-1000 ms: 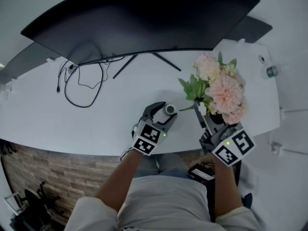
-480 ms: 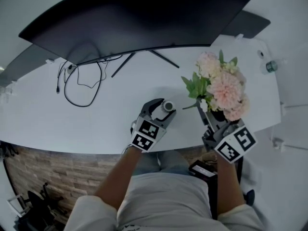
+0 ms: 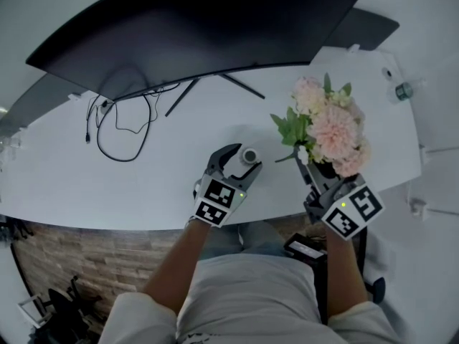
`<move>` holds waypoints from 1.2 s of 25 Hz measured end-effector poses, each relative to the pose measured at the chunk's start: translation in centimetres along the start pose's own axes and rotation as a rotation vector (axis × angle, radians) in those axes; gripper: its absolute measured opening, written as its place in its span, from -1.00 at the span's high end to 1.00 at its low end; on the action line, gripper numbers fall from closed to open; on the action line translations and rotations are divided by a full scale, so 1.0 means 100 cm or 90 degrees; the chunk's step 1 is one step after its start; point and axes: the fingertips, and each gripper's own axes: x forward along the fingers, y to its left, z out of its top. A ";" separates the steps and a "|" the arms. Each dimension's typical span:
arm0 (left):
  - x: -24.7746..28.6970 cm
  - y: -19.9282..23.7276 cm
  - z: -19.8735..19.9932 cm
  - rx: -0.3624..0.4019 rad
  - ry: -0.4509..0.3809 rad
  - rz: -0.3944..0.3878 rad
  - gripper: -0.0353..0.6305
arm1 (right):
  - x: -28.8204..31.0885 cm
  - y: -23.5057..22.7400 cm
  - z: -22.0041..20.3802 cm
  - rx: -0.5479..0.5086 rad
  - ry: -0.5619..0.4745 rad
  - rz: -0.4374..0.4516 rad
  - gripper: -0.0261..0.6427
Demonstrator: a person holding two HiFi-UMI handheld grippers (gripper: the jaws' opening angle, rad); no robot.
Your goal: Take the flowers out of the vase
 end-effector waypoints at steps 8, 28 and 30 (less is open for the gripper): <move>-0.012 0.004 0.014 -0.002 -0.016 0.008 0.09 | 0.000 0.004 0.004 -0.007 0.002 0.003 0.73; -0.072 0.004 0.067 -0.031 -0.102 0.055 0.53 | -0.004 0.019 0.015 -0.019 0.012 0.024 0.73; -0.077 0.004 0.073 -0.032 -0.109 0.061 0.61 | -0.004 0.021 0.017 -0.019 0.009 0.026 0.73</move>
